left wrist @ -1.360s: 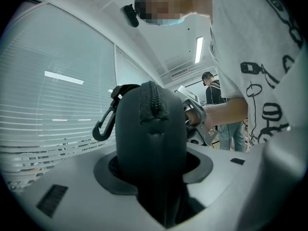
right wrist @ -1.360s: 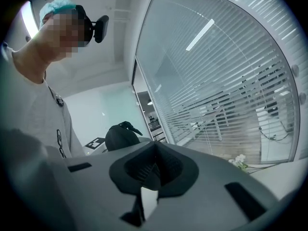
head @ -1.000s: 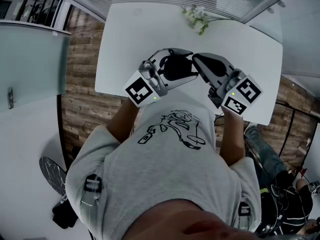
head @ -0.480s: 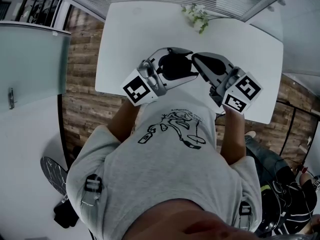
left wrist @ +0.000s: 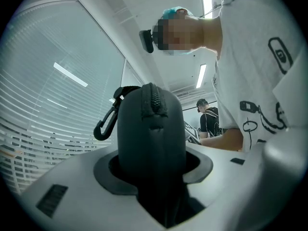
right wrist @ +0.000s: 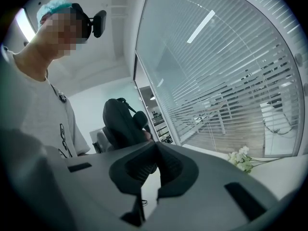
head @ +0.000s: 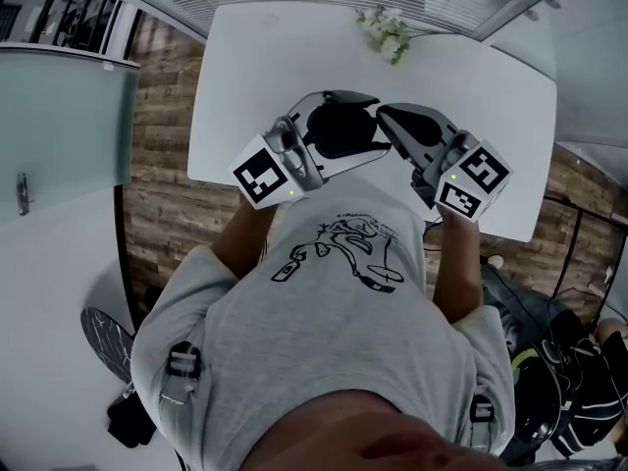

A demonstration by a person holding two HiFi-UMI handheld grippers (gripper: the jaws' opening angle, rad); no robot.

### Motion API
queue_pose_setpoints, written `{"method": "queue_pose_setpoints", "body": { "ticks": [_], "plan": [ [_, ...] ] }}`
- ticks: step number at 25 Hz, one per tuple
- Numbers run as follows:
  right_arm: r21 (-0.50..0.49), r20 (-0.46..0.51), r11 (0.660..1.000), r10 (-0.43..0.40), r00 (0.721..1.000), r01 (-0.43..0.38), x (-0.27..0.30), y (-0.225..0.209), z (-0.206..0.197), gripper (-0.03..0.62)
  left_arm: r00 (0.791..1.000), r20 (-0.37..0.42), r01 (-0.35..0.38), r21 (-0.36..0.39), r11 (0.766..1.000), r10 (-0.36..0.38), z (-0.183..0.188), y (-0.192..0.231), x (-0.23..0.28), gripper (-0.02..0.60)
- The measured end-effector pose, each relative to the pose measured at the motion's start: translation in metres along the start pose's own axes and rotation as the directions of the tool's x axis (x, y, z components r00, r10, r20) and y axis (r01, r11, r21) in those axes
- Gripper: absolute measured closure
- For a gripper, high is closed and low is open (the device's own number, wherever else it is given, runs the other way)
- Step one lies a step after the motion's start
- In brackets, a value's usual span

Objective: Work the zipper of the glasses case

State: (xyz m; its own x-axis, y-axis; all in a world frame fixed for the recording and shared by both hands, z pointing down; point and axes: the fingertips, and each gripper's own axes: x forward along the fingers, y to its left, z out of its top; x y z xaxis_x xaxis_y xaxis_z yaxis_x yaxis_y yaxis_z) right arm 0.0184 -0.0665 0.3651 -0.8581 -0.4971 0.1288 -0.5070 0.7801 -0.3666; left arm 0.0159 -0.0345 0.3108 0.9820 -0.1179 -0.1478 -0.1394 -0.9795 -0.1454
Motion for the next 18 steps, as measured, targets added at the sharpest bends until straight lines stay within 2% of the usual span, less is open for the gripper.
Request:
{"method": "queue_pose_setpoints", "body": {
  "ticks": [6, 18],
  "plan": [
    [0.006, -0.001, 1.0, -0.011, 1.0, 0.011, 0.0, 0.001, 0.0, 0.585, 1.0, 0.025, 0.0, 0.002, 1.0, 0.0, 0.015, 0.001, 0.001, 0.351],
    [0.039, 0.011, 0.999, -0.022, 1.0, 0.021, -0.001, -0.015, -0.008, 0.583, 0.995, 0.101, -0.015, -0.056, 0.998, 0.02, 0.022, 0.015, 0.009, 0.351]
  ]
}}
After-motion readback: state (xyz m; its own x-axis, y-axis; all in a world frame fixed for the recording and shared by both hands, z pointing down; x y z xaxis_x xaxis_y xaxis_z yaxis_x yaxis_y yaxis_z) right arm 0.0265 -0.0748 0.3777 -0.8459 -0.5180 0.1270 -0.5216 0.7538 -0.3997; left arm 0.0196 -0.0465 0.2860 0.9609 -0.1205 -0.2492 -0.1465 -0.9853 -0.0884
